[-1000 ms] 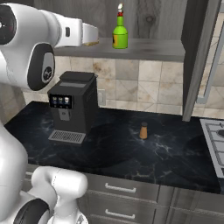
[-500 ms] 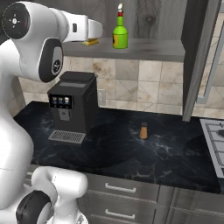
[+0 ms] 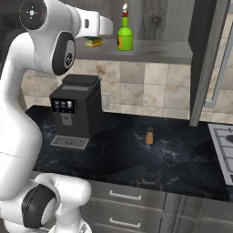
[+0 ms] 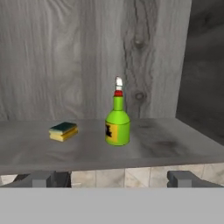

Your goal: Pick the sponge and spray from the cabinet and place them on the counter.

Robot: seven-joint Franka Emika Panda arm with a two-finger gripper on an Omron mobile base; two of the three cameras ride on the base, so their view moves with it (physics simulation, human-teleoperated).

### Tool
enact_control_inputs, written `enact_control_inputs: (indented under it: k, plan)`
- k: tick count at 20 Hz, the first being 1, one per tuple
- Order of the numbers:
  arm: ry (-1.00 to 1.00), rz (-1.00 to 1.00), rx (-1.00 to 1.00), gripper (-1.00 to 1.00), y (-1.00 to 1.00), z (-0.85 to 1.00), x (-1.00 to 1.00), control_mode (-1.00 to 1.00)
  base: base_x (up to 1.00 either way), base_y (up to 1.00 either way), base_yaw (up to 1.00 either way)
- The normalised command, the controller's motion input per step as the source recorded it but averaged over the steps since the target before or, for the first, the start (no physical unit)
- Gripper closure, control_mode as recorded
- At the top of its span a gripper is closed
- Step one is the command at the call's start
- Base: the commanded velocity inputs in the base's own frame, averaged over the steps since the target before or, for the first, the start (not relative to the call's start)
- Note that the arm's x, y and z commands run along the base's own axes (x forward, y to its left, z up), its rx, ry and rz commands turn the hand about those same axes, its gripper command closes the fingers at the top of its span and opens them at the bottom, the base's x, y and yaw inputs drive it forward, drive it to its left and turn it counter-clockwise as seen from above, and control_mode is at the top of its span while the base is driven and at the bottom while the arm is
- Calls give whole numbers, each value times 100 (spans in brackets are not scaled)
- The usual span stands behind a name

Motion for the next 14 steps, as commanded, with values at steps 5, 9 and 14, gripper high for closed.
enact_control_inputs:
  k: [5, 9, 14]
  plan:
    - [4, 0, 0, -100, -10, 0, 32, -100, 0, 0, 0]
    - [3, 0, 0, -100, -14, 0, 27, -100, 0, 0, 0]
    - [4, 0, 0, -100, -6, 0, 36, -100, 0, 0, 0]
